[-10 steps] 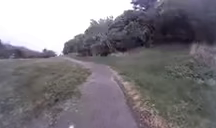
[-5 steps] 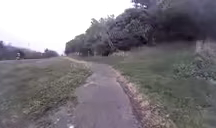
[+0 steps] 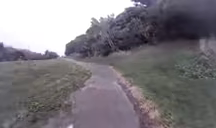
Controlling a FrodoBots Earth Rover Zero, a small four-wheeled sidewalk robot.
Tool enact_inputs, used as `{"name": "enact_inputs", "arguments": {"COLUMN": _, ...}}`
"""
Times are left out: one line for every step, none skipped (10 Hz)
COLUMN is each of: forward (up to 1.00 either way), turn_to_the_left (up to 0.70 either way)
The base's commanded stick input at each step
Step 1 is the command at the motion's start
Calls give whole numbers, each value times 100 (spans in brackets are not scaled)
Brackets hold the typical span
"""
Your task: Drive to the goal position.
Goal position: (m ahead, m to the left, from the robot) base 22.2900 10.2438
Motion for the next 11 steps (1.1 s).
{"name": "enact_inputs", "arguments": {"forward": 60, "turn_to_the_left": 0}}
{"name": "enact_inputs", "arguments": {"forward": 60, "turn_to_the_left": 5}}
{"name": "enact_inputs", "arguments": {"forward": 60, "turn_to_the_left": 12}}
{"name": "enact_inputs", "arguments": {"forward": 60, "turn_to_the_left": 14}}
{"name": "enact_inputs", "arguments": {"forward": 60, "turn_to_the_left": 8}}
{"name": "enact_inputs", "arguments": {"forward": 60, "turn_to_the_left": 0}}
{"name": "enact_inputs", "arguments": {"forward": 60, "turn_to_the_left": 0}}
{"name": "enact_inputs", "arguments": {"forward": 60, "turn_to_the_left": 0}}
{"name": "enact_inputs", "arguments": {"forward": 60, "turn_to_the_left": 0}}
{"name": "enact_inputs", "arguments": {"forward": 60, "turn_to_the_left": 0}}
{"name": "enact_inputs", "arguments": {"forward": 60, "turn_to_the_left": 0}}
